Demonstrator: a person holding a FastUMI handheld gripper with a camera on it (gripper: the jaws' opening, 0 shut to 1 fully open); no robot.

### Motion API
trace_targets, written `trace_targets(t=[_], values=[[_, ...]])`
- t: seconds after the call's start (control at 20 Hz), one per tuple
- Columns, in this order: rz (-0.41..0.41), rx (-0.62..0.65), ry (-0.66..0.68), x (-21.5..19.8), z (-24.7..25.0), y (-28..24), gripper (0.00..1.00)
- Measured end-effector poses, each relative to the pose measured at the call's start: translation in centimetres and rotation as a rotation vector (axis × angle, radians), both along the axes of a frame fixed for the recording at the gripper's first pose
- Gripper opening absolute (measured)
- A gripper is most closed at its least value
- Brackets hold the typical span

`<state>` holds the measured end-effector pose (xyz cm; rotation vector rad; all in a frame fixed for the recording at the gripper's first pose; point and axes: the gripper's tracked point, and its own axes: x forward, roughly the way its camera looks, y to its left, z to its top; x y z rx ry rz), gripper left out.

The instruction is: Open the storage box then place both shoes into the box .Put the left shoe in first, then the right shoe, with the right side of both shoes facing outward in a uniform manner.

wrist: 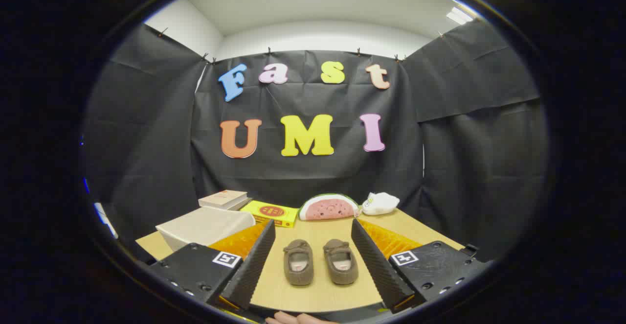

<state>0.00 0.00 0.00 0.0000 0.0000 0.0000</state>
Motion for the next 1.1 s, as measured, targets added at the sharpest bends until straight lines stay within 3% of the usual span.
trace_targets(t=[0.85,1.1], values=[[-0.045,0.005,0.013,1.9,-1.1,-2.4,0.95],[0.023,0.015,0.037,5.1,-2.0,-0.7,0.95]])
